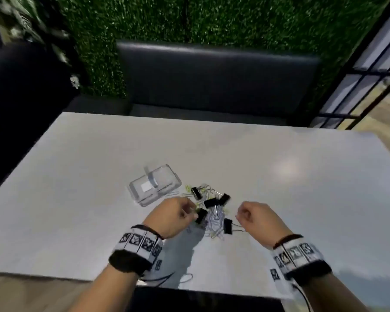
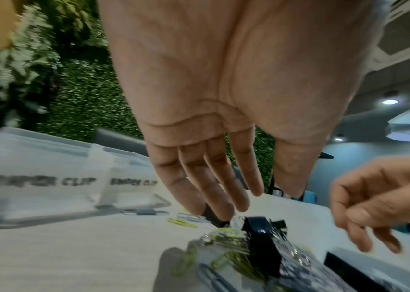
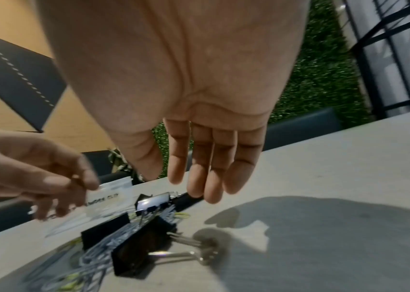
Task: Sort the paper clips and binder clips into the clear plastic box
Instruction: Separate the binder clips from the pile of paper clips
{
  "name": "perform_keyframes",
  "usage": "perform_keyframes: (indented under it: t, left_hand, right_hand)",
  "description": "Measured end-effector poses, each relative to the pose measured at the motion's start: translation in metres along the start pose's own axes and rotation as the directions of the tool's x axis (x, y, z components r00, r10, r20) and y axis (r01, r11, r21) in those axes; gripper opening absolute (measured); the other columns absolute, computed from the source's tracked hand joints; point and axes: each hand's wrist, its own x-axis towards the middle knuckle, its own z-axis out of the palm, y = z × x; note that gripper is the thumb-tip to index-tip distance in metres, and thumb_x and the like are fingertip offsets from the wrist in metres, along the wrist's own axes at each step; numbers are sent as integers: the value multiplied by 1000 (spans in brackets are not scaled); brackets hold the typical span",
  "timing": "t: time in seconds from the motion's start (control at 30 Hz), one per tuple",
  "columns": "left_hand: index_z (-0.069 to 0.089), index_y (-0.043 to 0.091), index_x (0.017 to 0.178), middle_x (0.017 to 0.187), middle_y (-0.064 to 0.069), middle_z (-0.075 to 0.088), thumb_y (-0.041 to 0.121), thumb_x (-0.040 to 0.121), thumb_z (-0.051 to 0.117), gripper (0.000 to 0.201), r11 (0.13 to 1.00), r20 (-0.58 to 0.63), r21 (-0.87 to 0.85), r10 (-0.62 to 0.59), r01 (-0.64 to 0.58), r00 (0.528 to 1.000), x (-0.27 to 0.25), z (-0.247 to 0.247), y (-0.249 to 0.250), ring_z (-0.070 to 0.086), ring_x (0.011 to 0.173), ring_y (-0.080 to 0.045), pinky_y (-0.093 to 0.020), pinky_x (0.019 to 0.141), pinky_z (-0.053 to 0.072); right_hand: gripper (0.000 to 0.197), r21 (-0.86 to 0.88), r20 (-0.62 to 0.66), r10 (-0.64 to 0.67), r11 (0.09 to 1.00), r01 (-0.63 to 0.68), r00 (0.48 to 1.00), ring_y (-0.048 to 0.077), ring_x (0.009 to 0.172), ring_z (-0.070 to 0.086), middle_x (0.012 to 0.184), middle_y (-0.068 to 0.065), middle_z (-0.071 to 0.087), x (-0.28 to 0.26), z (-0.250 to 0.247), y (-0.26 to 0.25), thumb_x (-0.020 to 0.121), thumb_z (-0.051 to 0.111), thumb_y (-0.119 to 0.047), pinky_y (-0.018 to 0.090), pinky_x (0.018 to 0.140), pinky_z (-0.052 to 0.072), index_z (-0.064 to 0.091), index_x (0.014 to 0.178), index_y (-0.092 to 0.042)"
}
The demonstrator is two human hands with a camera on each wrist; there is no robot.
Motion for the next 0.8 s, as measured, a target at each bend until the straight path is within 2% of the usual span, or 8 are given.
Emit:
perform_keyframes:
  t: [0.07,0.17,0.27,0.4,0.53,0.6,0.7,0.8]
  left_hand:
    - [67,27,115,109,5,64,47,89,65,34,993,6,115,39,-39,999,11,13,6,65,94,-14,-29,82,53]
    - [61,27,128,125,-3,55,48,82,74,53,971,10,230,60,-61,998,26,30,11,61,108,-22,-33,93,51]
    - [55,30,133,133,-6,48,48,76,78,65,961,-1,275,36,-34,999,34,41,6,60,113,-26,-42,99,52]
    - [59,30,127,127,-5,53,45,76,78,56,959,-48,280,57,-42,997,36,45,5,61,110,-26,-41,95,53]
    - [64,27,122,123,-3,59,44,77,78,50,958,-88,279,100,-72,991,34,47,3,61,108,-24,-38,93,53]
    - [66,27,120,120,-3,63,47,75,78,50,960,-85,271,100,-74,991,33,46,1,63,105,-22,-38,91,54]
    - [67,28,115,113,1,68,52,71,79,52,973,-87,223,84,-63,993,32,42,0,66,98,-18,-34,85,57]
    - [66,32,113,107,7,68,53,70,79,49,993,-147,110,57,-41,987,22,31,-5,65,91,-11,-30,78,57]
  right_hand:
    - [13,-36,19,-61,997,61,998,13,86,65,94,-8,66,7,10,-4,86,62,-41,36,81,56,62,95,-30]
    - [43,-156,68,-99,982,108,993,17,99,62,109,-4,62,11,24,-12,76,68,-50,36,86,54,60,113,-29]
    - [61,-233,88,-89,967,107,992,21,104,58,113,-1,57,9,32,-16,68,73,-54,36,86,52,58,120,-26]
    - [54,-275,48,-69,958,80,996,24,102,59,109,2,56,11,32,-22,67,80,-44,31,82,48,64,114,-21]
    - [25,-269,-1,-67,961,64,998,24,87,64,88,-1,59,10,32,-28,71,78,-28,30,71,50,67,90,-15]
    - [21,-235,-19,-60,970,54,998,24,81,65,81,-2,60,11,31,-28,71,78,-27,30,67,50,62,81,-16]
    - [30,-205,-55,-43,978,31,998,25,92,64,98,5,63,18,23,-23,75,79,-33,35,77,54,69,97,-15]
    - [42,-229,-118,23,972,-50,993,25,102,62,113,8,61,27,14,-7,80,74,-31,34,84,54,66,116,-11]
